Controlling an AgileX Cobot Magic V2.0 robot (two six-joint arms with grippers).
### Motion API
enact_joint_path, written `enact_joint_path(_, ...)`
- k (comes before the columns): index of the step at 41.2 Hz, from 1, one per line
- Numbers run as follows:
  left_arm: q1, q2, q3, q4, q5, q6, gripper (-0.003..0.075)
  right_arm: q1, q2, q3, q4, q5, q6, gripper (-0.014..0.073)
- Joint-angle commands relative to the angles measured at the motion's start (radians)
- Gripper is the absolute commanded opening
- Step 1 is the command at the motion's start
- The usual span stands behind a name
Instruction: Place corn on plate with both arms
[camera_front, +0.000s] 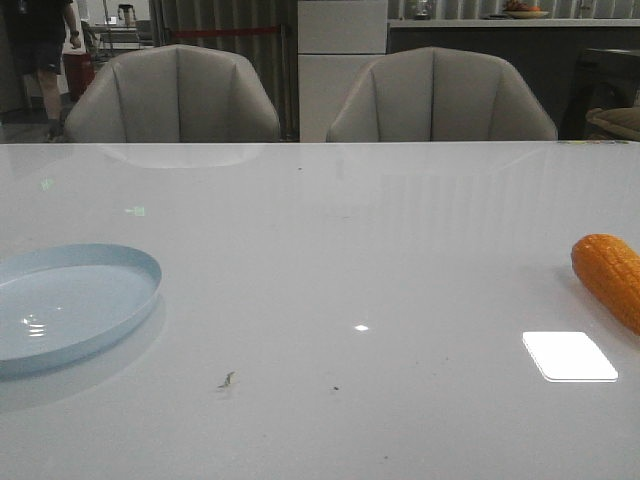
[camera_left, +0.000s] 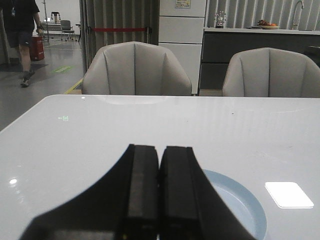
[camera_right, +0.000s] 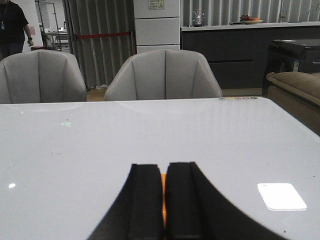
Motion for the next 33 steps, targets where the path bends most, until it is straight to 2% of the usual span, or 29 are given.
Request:
enact_joint_path(1, 0.002, -0.018, 0.039, 0.0, -0.085, -0.008, 0.0094, -0.007, -0.025, -0.025, 0.001, -0.09, -0.009, 0.0191)
enact_joint_path(33, 0.002, -0.018, 0.039, 0.0, -0.072, -0.008, 0.0094, -0.007, -0.025, -0.025, 0.001, -0.09, -0.009, 0.0191)
